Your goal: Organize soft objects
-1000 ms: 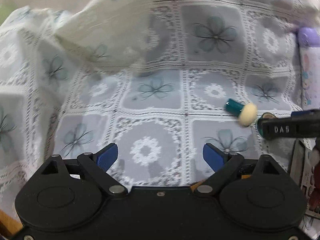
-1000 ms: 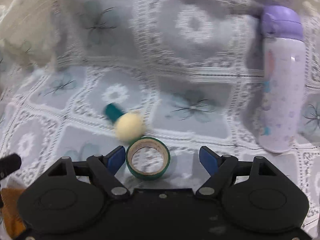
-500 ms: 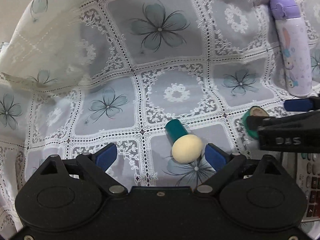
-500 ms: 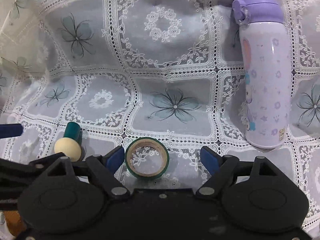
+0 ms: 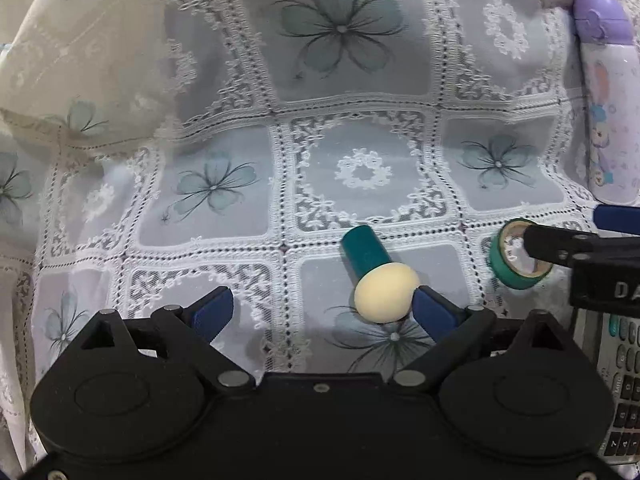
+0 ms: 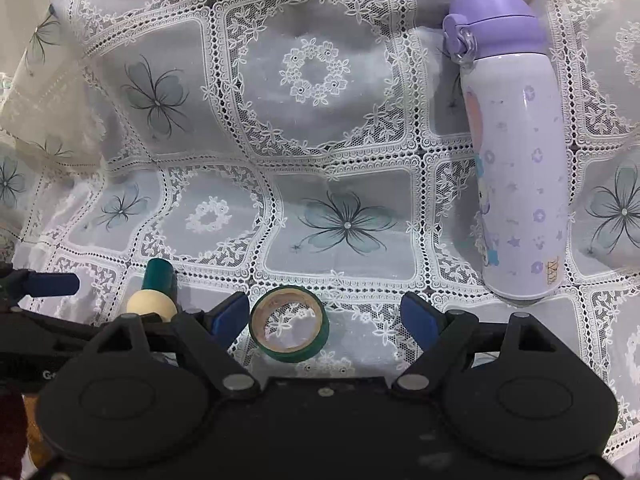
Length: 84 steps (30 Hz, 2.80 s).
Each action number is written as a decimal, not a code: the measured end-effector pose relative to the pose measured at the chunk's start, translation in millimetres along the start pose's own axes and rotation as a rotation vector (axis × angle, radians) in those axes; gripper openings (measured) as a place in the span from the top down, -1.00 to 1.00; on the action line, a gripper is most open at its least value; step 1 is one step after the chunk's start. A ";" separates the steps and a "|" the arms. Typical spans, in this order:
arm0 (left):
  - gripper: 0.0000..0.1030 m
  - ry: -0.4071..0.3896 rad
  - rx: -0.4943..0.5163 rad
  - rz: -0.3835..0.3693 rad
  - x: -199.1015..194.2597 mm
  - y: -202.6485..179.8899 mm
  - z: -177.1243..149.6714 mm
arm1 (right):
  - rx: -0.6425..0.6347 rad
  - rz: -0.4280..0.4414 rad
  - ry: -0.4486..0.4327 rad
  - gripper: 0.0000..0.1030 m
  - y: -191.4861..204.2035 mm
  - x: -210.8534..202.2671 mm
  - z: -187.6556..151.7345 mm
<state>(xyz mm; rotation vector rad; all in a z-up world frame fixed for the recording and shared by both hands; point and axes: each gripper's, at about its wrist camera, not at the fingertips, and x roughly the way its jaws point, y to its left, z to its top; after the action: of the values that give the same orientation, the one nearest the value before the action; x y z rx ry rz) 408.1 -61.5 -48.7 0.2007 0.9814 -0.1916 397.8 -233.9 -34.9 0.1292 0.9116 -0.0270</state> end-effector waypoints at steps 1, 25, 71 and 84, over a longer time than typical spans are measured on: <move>-0.87 0.004 -0.011 0.006 -1.2 4.1 -0.8 | 0.002 0.001 -0.001 -0.58 -0.7 -1.0 0.1; -0.64 0.038 -0.230 0.084 -2.3 24.2 3.5 | 0.002 0.008 -0.007 -0.58 3.0 -4.9 -5.6; -0.07 0.020 -0.083 -0.054 -70.1 50.2 -36.0 | -0.050 -0.004 -0.003 -0.58 13.8 -14.4 -10.6; -0.28 0.043 -0.037 -0.054 -50.5 25.7 -36.1 | -0.049 -0.002 -0.001 -0.58 17.2 -16.4 -11.9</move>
<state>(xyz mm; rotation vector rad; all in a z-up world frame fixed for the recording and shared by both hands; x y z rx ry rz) 358.2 -24.0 -23.8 0.1452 1.0325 -0.2193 379.7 -216.0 -27.4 0.0825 0.9105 -0.0066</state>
